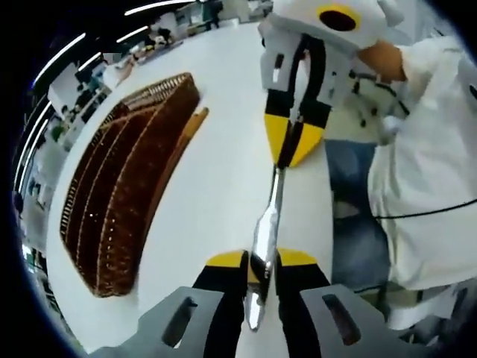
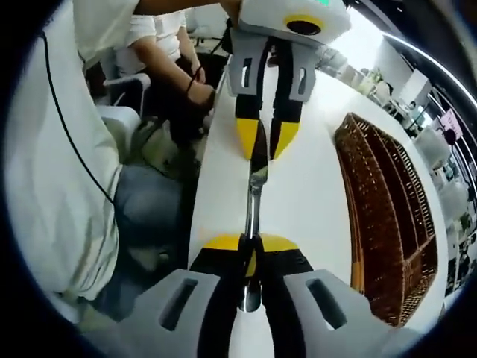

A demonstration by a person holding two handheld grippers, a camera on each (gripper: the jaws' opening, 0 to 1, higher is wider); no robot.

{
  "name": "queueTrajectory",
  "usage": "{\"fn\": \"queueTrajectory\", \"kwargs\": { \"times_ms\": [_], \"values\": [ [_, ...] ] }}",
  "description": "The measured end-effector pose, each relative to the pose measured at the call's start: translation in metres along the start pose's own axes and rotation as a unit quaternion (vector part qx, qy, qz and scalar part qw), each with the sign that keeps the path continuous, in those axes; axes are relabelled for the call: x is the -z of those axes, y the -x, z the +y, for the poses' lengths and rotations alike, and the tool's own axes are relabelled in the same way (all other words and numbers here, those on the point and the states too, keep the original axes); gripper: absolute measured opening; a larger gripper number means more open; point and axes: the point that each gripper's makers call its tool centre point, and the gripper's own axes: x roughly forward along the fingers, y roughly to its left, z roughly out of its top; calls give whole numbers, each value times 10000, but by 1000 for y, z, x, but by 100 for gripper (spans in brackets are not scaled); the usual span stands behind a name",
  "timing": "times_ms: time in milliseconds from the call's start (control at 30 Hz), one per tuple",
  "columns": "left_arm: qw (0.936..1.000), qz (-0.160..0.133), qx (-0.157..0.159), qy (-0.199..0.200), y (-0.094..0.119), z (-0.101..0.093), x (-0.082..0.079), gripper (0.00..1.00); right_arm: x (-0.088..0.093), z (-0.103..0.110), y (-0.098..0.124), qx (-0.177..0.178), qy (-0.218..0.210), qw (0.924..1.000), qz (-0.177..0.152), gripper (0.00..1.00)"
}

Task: Arrange the knives, forks, and spoons in their matching storage slots by inserting each utensil handle-first until every utensil is classified and aligned in the correct compartment

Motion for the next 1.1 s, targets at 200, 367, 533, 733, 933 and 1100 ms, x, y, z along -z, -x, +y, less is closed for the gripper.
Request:
{"fn": "queueTrajectory", "kwargs": {
  "times_ms": [200,367,533,733,933,1100],
  "values": [
    [9983,309,373,312,-3,-6,3,12,0,2,-1,8,0,10000,4,7],
    [9958,712,551,182,-4,-7,3,12,1,2,-2,7,-8,10000,17,7],
    [9922,1064,625,163,-7,0,2,12,1,1,-3,13,-35,10000,26,7],
    [9955,835,385,-222,-4,-1,5,11,1,1,-3,20,-41,10000,11,7],
    [9981,362,-119,-480,-3,6,3,11,1,0,-3,-5,-89,10000,-10,9],
    [9969,293,-393,-620,-2,6,3,11,2,-1,-4,-96,-230,9997,-8,9]
  ]
}}
